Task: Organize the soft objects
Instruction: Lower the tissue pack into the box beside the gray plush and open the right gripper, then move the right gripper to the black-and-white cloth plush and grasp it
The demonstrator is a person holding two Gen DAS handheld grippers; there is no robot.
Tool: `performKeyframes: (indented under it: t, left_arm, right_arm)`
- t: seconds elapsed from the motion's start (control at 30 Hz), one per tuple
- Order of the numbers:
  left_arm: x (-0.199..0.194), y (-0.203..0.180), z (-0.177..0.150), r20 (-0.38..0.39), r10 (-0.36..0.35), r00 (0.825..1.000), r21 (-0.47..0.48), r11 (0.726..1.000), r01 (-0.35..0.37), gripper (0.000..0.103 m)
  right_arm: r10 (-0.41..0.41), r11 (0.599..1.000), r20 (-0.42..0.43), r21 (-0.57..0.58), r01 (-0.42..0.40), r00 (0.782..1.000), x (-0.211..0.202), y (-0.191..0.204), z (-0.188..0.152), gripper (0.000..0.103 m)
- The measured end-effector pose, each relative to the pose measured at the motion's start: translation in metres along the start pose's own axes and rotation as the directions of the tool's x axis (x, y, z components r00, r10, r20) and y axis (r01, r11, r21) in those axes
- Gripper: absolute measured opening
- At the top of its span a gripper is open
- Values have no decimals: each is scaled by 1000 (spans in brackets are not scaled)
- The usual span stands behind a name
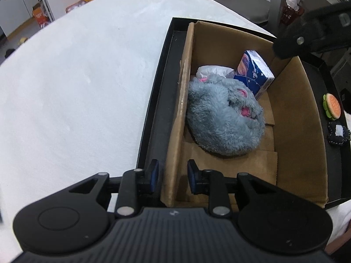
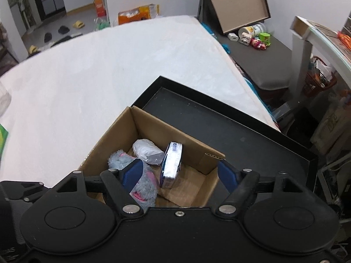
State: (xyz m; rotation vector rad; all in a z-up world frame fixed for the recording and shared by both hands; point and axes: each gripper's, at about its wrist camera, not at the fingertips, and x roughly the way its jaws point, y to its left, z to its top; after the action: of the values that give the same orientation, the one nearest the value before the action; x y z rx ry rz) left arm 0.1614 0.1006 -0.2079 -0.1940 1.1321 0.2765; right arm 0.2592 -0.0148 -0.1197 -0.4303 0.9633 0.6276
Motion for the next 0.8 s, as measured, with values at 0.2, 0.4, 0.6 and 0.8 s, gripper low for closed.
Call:
performKeyframes:
  t: [0.2,0.4,0.6,0.8]
  left_arm:
    - [-11,-4,-3,37,2,999,21,1000,-2,37]
    - [-19,-9,-5,76,34,997,33,999,-37,55]
    - [-26,-20,-7,106,59,993,84,994,-68,71]
    - [-29,-20,-7,107,63,992,76,995,-71,73]
  right_arm:
    - [-18,1000,45,23,17,999,-16,-11,-10,86]
    - [-39,995,95,96,30,995,-29,-31,-25,98]
    - [-40,988,99,152,25,994,-35,-50,-43,99]
    - [-50,983,105,183,30,993,-39,-66,-61,101]
